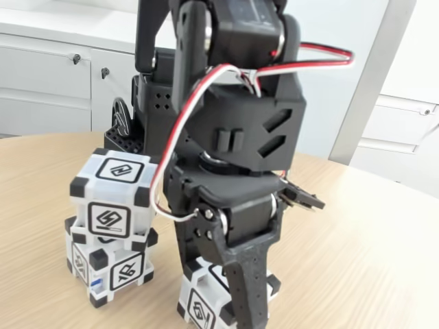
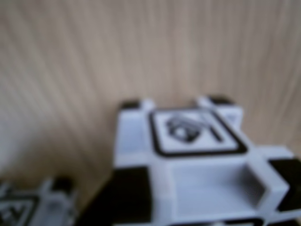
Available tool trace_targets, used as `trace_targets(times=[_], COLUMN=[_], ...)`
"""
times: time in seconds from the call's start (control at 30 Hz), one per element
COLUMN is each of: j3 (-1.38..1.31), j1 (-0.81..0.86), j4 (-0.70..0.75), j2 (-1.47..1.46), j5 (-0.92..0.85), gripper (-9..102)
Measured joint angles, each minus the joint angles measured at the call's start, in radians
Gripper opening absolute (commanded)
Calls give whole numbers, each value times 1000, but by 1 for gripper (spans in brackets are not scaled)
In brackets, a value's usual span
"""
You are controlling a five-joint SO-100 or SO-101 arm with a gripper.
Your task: Stack cubes from left to right.
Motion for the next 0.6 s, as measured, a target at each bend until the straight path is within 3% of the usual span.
trace_targets(times=[0.23, 0.6], j3=[-2, -8], j1=[3, 5], j4=[0, 2], j2=[2, 8], j5=[-57, -54], gripper=[21, 17])
